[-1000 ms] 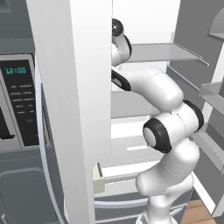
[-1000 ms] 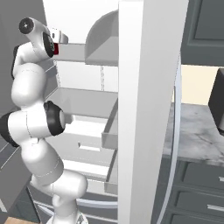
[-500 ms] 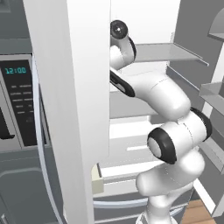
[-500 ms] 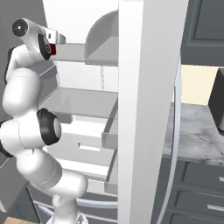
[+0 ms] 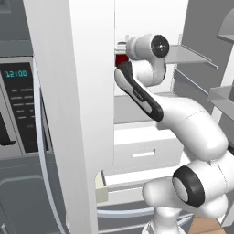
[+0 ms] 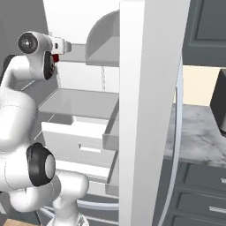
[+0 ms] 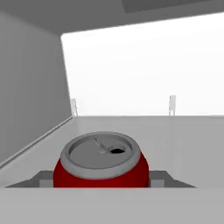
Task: Open the fridge, grab two sodas, and place both sodas inside the bowl with ice on the dining counter.
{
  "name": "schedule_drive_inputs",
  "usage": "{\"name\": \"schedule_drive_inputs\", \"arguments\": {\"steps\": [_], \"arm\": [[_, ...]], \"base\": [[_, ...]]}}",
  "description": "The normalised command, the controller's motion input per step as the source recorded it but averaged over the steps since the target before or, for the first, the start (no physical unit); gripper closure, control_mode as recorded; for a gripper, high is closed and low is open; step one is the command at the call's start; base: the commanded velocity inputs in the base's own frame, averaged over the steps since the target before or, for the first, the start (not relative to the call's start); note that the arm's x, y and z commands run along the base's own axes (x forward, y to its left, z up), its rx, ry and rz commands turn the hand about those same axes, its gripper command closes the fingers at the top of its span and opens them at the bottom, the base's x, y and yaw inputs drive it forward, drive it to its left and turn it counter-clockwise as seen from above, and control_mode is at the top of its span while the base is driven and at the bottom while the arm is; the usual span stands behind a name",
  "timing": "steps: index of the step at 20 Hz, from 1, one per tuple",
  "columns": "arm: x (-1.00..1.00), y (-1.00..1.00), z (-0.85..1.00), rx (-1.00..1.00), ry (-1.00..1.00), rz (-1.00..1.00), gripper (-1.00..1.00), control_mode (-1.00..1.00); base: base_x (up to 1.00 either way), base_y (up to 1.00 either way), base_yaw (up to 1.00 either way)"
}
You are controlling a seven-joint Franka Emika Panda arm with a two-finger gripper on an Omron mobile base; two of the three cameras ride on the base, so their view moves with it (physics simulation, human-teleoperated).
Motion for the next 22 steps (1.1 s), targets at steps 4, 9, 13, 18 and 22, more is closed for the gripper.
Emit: {"name": "schedule_drive_inputs", "arguments": {"steps": [4,9,13,18,22], "arm": [[-0.92,-0.56,0.34,0.00,-0.03,0.09,1.00,-1.00],[-1.00,-0.09,0.62,0.00,0.00,0.02,1.00,-1.00],[-1.00,0.00,0.61,0.00,0.02,0.00,1.00,-1.00],[-1.00,-0.17,0.18,0.00,0.06,0.00,1.00,-1.00],[-1.00,-0.27,-0.03,0.00,0.08,0.00,1.00,-1.00]], "base": [[0.00,0.00,0.00],[0.00,0.00,0.00],[0.00,0.00,0.00],[0.00,0.00,0.00],[0.00,0.00,0.00]]}}
